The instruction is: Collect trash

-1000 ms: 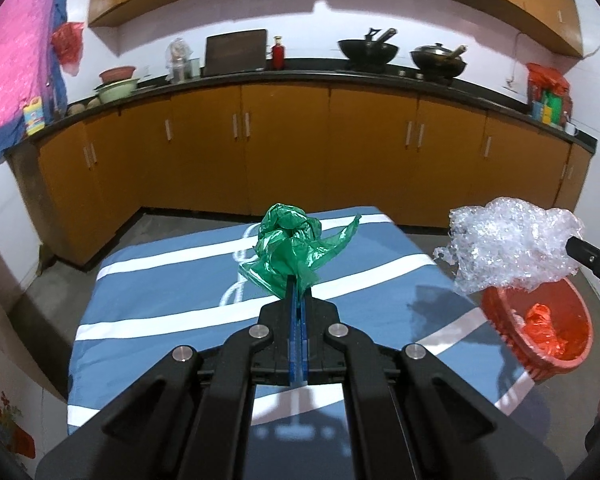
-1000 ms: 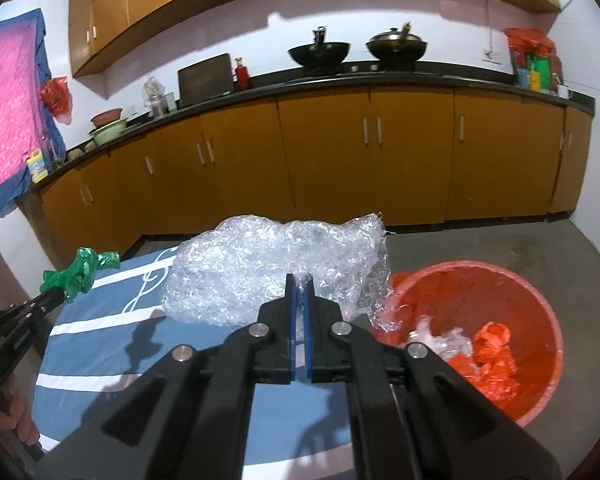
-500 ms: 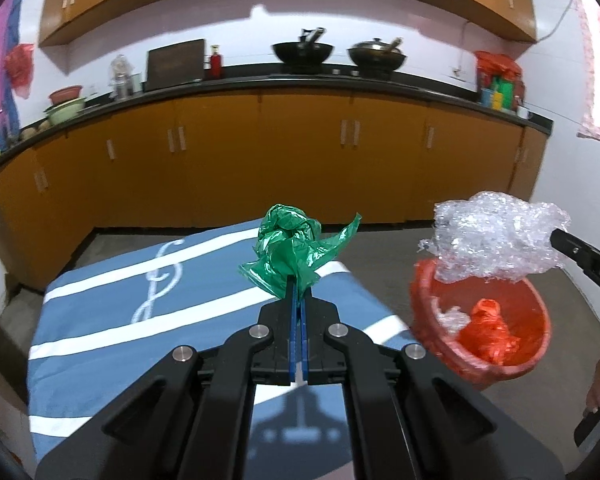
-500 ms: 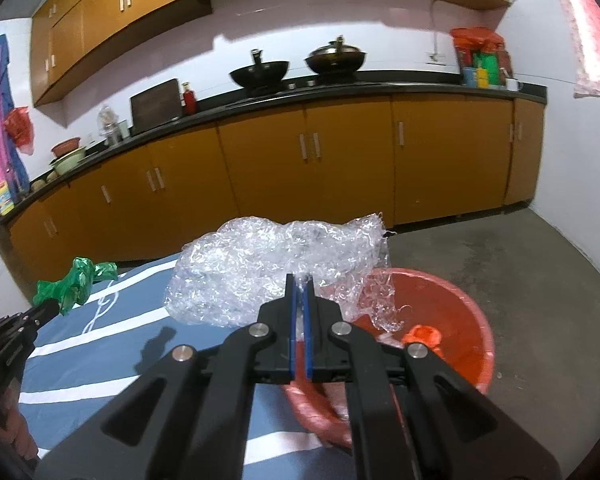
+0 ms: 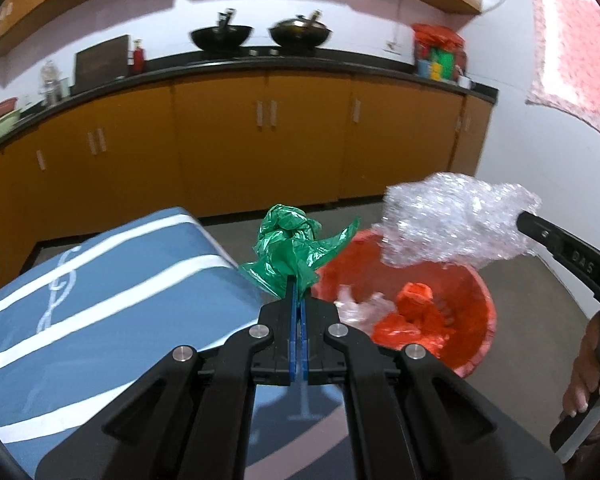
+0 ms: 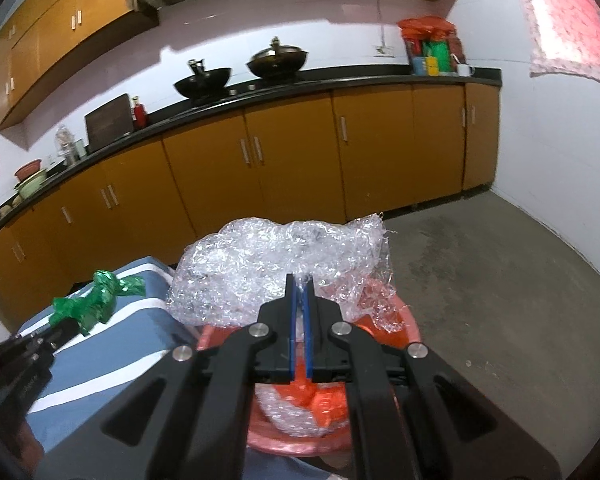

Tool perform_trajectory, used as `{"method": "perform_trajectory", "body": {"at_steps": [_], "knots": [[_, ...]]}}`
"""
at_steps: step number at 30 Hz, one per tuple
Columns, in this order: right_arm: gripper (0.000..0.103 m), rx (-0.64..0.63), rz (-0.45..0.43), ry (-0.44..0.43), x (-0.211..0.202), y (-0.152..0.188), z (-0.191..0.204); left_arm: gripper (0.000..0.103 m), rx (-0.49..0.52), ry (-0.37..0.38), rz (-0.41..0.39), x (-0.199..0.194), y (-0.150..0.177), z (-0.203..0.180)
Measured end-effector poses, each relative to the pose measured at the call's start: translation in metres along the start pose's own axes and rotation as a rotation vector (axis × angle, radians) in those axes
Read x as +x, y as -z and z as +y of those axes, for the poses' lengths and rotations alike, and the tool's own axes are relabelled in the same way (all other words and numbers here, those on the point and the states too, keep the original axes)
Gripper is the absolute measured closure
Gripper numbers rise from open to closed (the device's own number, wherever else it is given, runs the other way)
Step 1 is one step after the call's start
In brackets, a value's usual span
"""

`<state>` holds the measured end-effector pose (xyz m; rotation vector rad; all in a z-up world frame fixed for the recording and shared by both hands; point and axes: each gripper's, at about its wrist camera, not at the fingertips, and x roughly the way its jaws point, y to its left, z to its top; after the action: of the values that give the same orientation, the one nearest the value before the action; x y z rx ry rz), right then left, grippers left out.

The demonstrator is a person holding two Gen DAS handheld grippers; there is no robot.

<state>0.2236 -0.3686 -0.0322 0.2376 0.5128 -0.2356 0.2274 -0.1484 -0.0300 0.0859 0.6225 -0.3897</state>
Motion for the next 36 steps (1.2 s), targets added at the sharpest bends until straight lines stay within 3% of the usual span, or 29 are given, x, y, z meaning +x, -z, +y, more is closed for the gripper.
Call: {"method": "perform_trajectory", "body": {"at_steps": [14, 19, 20, 21, 22, 23, 28, 31, 36], "knots": [[0.098, 0.056, 0.018, 0.029, 0.041, 0.005, -0.028, 0.102, 0.066, 0.099, 0.078, 0.061, 0.000, -0.051], [0.093, 0.083, 0.058, -0.018, 0.059, 0.011, -0.035, 0.099, 0.085, 0.106, 0.120, 0.078, 0.006, -0.057], [0.087, 0.081, 0.062, -0.024, 0.060, 0.014, -0.037, 0.096, 0.076, 0.108, 0.129, 0.079, 0.008, -0.054], [0.076, 0.081, 0.062, -0.024, 0.060, 0.016, -0.038, 0.086, 0.067, 0.101, 0.133, 0.080, 0.009, -0.051], [0.071, 0.084, 0.059, -0.023, 0.059, 0.018, -0.041, 0.071, 0.059, 0.090, 0.133, 0.079, 0.010, -0.047], [0.068, 0.092, 0.061, -0.025, 0.057, 0.020, -0.043, 0.064, 0.053, 0.081, 0.129, 0.079, 0.011, -0.044], [0.064, 0.102, 0.054, -0.010, 0.046, 0.023, -0.045, 0.058, 0.028, 0.027, 0.112, 0.066, 0.010, -0.026], [0.048, 0.094, 0.022, -0.002, 0.030, 0.019, -0.043, 0.048, 0.010, -0.004, 0.087, 0.052, 0.008, -0.015], [0.011, 0.058, -0.067, 0.005, -0.018, 0.013, -0.027, 0.030, -0.012, -0.047, 0.015, 0.009, 0.004, 0.006]]}}
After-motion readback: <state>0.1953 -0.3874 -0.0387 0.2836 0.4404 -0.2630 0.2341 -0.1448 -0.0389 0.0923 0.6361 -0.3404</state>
